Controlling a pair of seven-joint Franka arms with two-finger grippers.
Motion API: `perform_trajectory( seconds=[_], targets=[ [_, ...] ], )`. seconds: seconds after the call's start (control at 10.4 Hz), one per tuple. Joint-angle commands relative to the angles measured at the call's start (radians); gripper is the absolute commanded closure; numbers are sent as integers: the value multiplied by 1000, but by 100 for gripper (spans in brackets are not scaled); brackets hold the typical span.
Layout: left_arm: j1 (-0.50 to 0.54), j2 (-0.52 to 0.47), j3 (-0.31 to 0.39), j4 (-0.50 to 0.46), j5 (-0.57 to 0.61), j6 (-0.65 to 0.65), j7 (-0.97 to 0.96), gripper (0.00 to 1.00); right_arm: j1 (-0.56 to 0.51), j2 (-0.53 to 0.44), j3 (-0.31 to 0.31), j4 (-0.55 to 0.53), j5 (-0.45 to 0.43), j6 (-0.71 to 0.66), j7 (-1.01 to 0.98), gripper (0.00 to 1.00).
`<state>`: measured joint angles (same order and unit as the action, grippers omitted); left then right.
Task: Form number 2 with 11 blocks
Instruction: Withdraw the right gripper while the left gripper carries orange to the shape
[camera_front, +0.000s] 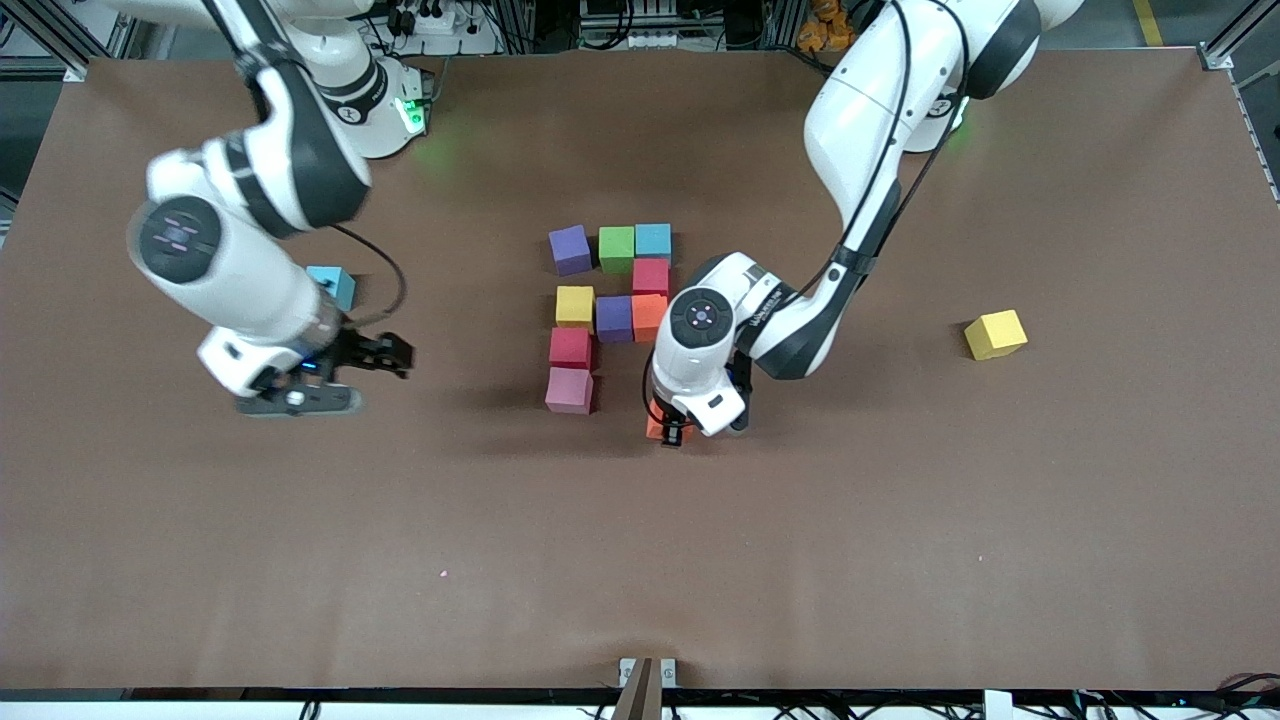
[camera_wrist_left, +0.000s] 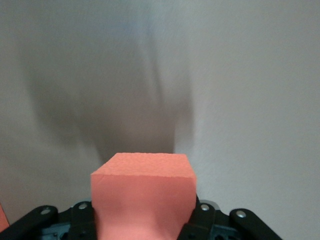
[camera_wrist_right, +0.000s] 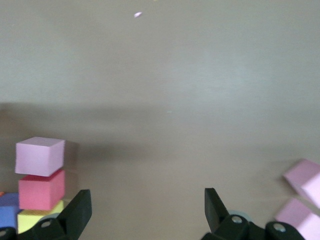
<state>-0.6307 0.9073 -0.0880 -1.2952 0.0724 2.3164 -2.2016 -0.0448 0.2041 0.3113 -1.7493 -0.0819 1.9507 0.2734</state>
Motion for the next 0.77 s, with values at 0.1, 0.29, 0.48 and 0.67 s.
perform_trajectory(
  seconds=[0.1,0.29,0.48,0.67],
  targets=[
    [-26,27,20,36,-19,5,-128,56,-32,-136,-32,10,30,-103,-30,0],
    [-26,33,19,51,-19,6,-197,56,-40,-147,-34,94,22,-172,-33,0],
    [-32,44,19,71,-19,8,-210,56,-76,-149,-34,142,33,-235,-93,0],
    [-41,50,19,85,-20,18,-219,56,-150,-149,-35,219,103,-345,-135,0]
  ],
)
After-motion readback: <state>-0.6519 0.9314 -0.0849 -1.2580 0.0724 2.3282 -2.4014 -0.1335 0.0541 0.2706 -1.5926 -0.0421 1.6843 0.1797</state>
